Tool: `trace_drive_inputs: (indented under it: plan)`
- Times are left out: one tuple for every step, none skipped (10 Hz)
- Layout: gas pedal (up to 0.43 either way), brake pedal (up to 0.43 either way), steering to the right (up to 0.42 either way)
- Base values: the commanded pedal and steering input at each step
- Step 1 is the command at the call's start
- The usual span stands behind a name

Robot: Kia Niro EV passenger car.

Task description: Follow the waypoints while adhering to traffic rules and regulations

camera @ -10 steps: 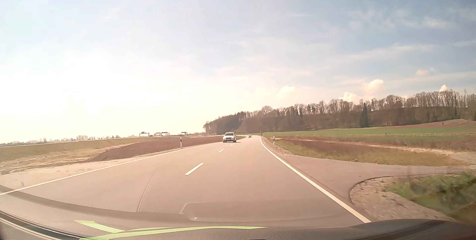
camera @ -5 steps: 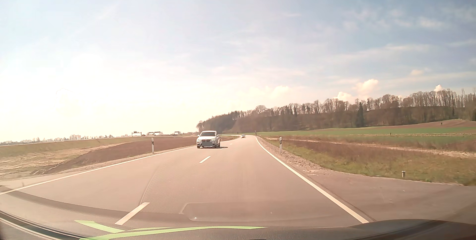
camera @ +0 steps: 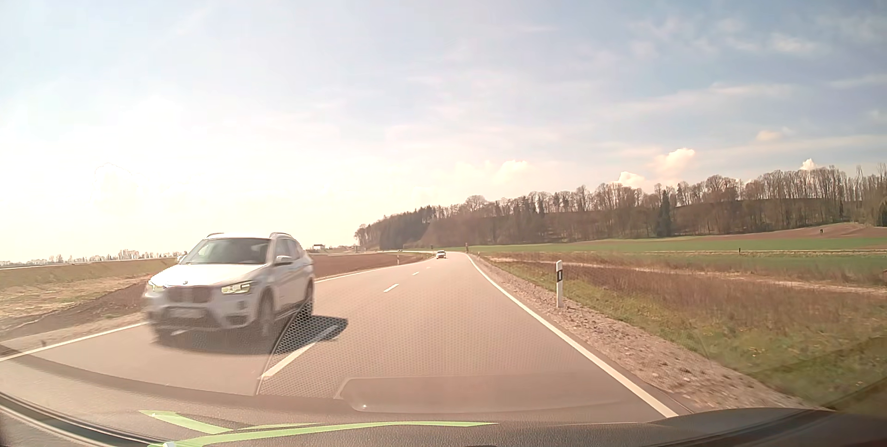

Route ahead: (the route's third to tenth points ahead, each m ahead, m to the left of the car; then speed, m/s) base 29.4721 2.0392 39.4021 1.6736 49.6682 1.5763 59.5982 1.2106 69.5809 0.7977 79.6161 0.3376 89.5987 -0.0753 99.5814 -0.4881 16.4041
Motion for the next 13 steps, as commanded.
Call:
trace_drive_inputs:
  plan:
    - [0.118, 0.0, 0.003]
    - [0.118, 0.0, 0.003]
    - [0.118, 0.0, 0.0]
    - [0.118, 0.0, -0.003]
    - [0.118, 0.0, -0.003]
    - [0.118, 0.0, -0.003]
    - [0.118, 0.0, -0.001]
    - [0.118, 0.0, 0.001]
    - [0.118, 0.0, 0.002]
    - [0.118, 0.0, 0.002]
    - [0.118, 0.0, 0.002]
    - [0.118, 0.0, 0.002]
    - [0.118, 0.0, 0.002]
